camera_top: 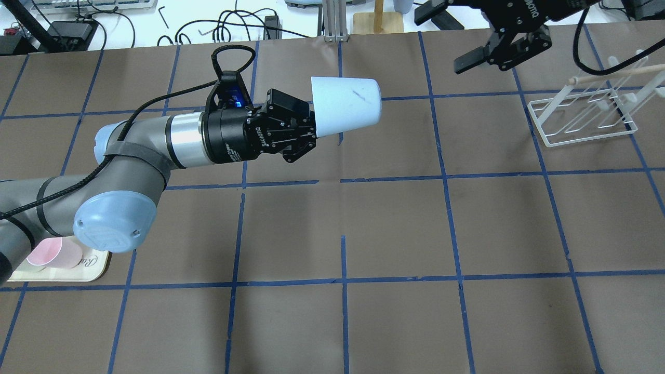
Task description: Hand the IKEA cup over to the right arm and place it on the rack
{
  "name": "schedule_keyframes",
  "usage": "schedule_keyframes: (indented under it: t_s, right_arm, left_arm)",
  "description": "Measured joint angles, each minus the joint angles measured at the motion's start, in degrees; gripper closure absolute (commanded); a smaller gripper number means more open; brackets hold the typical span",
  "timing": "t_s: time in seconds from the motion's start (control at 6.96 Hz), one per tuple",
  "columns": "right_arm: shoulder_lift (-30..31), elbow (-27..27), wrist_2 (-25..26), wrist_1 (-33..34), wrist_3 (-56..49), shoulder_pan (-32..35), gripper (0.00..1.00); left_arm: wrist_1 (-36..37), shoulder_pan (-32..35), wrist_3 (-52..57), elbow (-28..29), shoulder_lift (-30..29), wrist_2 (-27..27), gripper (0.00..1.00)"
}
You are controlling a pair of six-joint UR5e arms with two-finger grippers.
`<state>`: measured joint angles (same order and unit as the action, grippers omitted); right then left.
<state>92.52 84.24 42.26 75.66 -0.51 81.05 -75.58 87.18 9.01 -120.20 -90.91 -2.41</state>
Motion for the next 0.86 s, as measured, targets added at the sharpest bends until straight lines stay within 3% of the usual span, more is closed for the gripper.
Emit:
schedule_keyframes:
  t_s: [0.29, 0.43, 0.86]
  right_arm:
    - [-1.7, 0.3, -0.8, -0.3, 6.4, 3.2, 0.0]
    - [-2.7, 0.4, -3.6, -0.2, 7.0, 3.9, 0.0]
    - [-4.2, 0.4, -6.7, -0.3, 0.0, 2.9, 0.0]
  left_arm:
    - [0.1, 0.6, -0.1, 0.0, -0.1, -1.4, 1.0]
    - [0.1, 1.3, 0.0, 0.0, -0.2, -1.7, 1.0]
    - [0.2, 1.9, 0.4, 0.0, -0.9, -1.9, 1.0]
